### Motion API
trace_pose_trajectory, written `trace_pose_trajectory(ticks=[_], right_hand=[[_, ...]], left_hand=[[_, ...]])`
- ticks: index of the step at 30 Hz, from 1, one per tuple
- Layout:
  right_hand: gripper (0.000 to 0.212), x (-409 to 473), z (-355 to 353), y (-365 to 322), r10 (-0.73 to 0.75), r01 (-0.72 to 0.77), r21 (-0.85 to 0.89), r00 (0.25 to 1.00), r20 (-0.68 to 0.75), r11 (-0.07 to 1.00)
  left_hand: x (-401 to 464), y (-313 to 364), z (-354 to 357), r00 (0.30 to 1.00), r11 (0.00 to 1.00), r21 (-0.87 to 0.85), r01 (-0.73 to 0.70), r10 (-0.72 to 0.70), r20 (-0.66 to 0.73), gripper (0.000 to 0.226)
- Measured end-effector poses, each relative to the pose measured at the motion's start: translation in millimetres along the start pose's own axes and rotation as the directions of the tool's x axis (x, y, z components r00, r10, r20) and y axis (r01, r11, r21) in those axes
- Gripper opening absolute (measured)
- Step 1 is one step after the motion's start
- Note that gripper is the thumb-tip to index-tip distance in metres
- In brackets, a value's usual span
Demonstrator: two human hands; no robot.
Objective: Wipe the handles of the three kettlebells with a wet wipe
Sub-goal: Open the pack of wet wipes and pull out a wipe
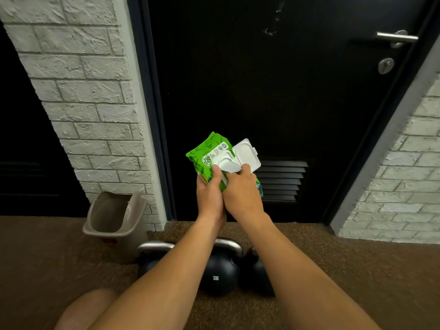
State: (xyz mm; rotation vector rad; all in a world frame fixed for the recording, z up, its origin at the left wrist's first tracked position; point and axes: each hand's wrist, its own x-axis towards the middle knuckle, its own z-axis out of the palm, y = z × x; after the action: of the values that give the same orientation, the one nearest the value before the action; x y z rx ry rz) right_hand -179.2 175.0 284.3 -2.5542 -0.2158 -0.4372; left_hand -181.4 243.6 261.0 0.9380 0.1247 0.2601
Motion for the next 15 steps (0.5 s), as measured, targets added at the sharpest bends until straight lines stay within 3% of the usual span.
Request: trace_pose_trajectory(ticks=[7,15], right_hand=[[0.037,8,-8,1,0.054,-0.051,0.098,0.998,-0.024,0.994],[0.023,18,-11,9,0.089,-0.074,0.21,0.994,-0.063,0.975]], left_hand=[[2,-6,6,0.997,0.993,0.09,-0.074,0.072,0.016,0.031],[4,-18,1,0.999,0.998,0.067,-0.003,0.006,-0.047,0.036]])
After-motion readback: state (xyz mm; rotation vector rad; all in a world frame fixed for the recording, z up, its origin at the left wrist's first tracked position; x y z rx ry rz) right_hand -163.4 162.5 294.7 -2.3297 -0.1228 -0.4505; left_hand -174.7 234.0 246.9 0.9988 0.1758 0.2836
